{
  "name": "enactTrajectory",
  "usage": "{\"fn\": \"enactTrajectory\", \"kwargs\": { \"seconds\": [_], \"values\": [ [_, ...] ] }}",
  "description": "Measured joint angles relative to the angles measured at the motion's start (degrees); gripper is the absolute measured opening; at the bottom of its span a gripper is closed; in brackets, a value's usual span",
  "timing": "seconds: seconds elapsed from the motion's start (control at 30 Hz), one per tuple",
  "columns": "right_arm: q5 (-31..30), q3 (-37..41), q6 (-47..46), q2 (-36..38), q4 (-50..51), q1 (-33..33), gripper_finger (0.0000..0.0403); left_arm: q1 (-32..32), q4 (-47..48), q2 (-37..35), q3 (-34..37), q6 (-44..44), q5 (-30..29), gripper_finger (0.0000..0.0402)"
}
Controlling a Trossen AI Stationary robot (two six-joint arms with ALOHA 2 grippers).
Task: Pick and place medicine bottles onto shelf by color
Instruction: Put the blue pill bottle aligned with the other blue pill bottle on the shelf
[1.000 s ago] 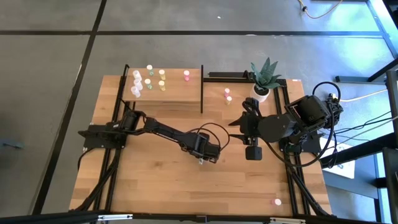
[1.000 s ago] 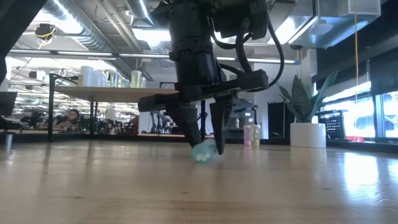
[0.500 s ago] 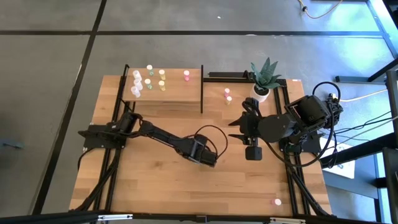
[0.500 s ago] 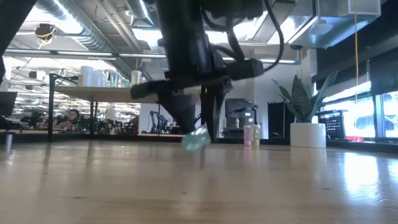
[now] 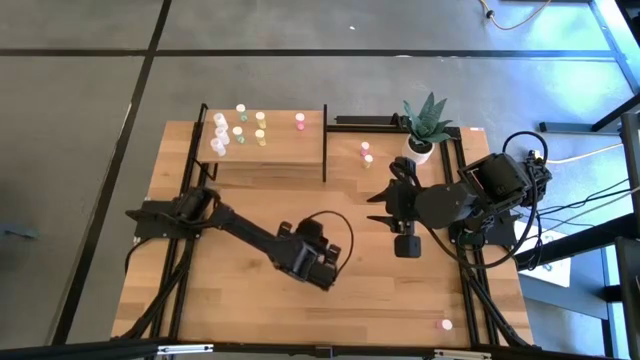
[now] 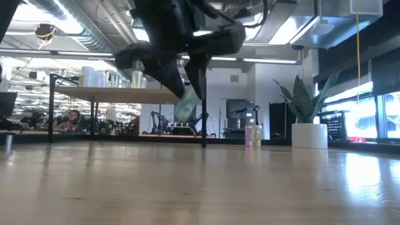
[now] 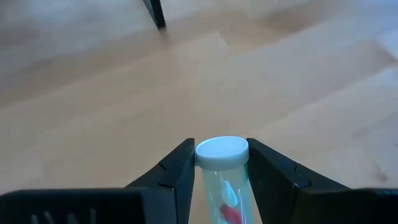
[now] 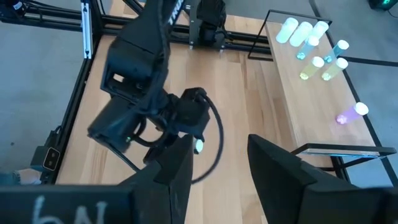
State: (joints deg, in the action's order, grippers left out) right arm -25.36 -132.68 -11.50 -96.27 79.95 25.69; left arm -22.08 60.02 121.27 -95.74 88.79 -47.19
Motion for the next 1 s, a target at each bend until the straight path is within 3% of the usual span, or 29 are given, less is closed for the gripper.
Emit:
{"fn": "enactTrajectory", "kwargs": {
  "seconds": [0.27,0.5,0.63,0.83,1.0],
  "values": [
    [0.00,0.00,-0.01,0.00,-0.07,-0.02,0.0154,-1.37,2.27,-0.04,1.99,5.43,-10.06,0.0128],
    [0.00,0.00,-0.01,0.00,-0.07,-0.01,0.0154,-3.23,-1.73,-0.04,7.63,7.33,-21.73,0.0128],
    [0.00,0.00,-0.01,0.00,-0.07,-0.02,0.0154,-4.16,-7.55,-0.04,12.28,8.24,-25.34,0.0128],
    [0.00,0.00,-0.01,0.00,-0.06,-0.01,0.0154,-5.70,-21.30,-0.04,21.13,8.01,-35.54,0.0128],
    [0.01,0.00,-0.01,0.00,-0.05,0.00,0.0154,-6.69,-29.77,-0.04,26.18,0.97,-36.75,0.0128]
  ]
}}
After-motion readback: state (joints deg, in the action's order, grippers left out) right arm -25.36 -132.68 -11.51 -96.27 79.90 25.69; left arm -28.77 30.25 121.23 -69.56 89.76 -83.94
